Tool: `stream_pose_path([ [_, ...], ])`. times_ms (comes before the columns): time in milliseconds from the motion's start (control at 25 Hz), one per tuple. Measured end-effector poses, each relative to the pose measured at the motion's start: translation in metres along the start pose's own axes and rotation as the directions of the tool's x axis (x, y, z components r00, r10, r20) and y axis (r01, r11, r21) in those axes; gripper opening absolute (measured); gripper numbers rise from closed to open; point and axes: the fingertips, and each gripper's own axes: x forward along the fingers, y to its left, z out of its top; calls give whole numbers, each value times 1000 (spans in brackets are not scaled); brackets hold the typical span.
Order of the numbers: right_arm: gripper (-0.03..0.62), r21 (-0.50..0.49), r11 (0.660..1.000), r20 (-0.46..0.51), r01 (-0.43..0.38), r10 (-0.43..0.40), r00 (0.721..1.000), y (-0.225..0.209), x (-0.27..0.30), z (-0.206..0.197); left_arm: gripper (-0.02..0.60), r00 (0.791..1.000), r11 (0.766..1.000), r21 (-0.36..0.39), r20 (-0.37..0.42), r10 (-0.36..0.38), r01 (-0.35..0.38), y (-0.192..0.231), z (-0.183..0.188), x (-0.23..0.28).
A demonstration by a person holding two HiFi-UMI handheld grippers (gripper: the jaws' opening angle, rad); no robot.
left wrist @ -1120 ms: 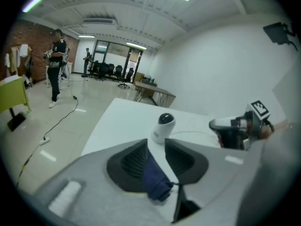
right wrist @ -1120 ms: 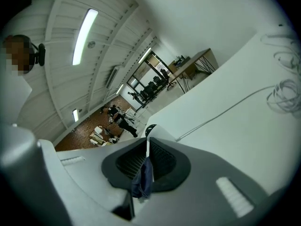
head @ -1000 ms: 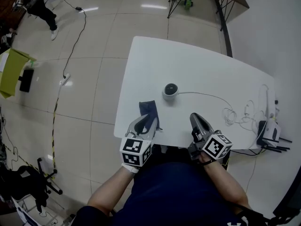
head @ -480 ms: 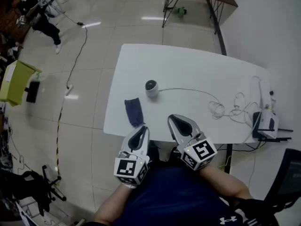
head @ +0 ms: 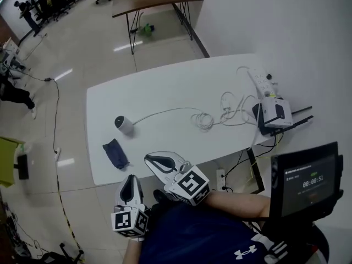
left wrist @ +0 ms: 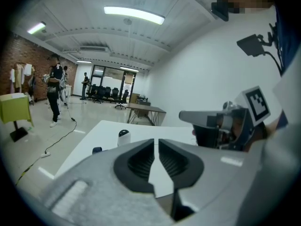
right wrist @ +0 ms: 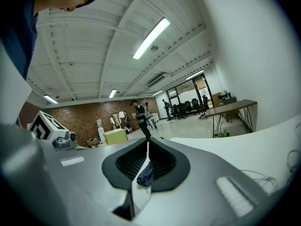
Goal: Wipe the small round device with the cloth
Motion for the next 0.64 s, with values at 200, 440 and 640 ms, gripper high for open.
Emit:
stream_pose_path([
  [200, 18, -18, 999, 5, 41, -41, 999, 5, 9, 4, 26, 1000, 1000, 6, 4, -26, 26, 16, 4, -4],
  [440, 17, -104, 991, 55, 81, -76, 996, 15, 14, 23, 26, 999, 999, -14, 30, -42, 43, 30, 8, -7],
  [640, 15, -179, 980, 54, 92, -84, 995, 36, 27, 20, 21, 997, 997, 26, 48, -67, 66, 54, 6, -12],
])
